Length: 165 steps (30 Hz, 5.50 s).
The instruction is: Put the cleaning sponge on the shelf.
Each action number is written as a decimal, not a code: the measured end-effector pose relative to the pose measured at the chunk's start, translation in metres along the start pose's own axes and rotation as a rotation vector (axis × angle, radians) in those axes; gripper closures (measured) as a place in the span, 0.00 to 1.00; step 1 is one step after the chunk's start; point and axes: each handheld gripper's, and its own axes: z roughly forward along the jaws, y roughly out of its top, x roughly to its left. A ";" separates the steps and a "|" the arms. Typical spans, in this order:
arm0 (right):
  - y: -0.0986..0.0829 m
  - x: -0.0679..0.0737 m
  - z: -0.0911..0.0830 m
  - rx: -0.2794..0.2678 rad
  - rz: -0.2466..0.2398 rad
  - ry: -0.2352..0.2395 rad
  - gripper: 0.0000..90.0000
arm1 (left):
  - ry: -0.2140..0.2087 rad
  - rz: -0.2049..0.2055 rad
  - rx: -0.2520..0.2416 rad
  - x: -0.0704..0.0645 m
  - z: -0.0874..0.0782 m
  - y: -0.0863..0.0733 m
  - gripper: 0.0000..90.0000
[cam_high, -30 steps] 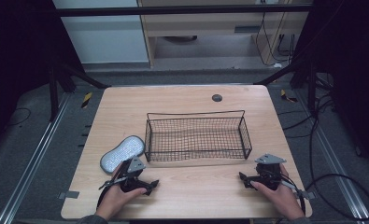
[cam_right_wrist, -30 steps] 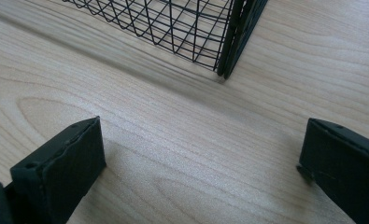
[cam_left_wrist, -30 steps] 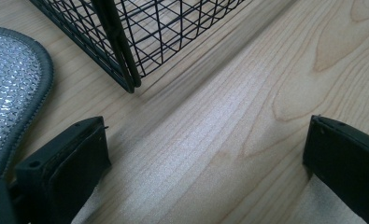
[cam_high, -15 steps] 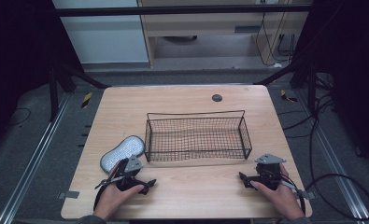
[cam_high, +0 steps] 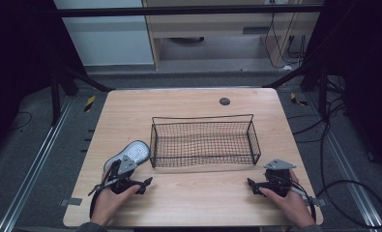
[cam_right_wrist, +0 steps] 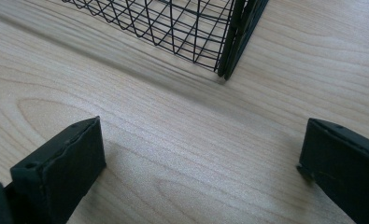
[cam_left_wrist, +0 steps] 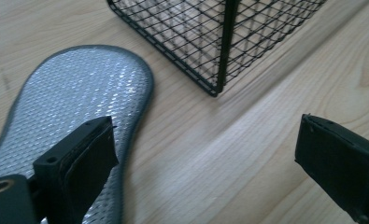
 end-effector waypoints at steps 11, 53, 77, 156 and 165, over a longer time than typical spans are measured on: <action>0.000 0.000 0.000 0.000 -0.004 0.002 0.00 | 0.085 -0.035 0.046 0.027 -0.008 -0.012 0.06; 0.000 0.001 0.000 -0.001 -0.009 -0.001 0.01 | 0.104 0.012 0.221 0.056 -0.021 0.005 0.04; 0.000 0.001 0.000 -0.001 -0.009 0.000 0.01 | 0.071 0.108 0.307 0.056 -0.007 0.032 0.04; 0.000 0.001 0.000 0.001 -0.010 0.007 0.00 | -0.055 0.021 0.480 0.088 0.037 0.047 0.06; 0.000 0.001 0.000 0.001 -0.010 0.007 0.00 | -0.024 0.041 0.388 0.084 0.017 0.059 0.06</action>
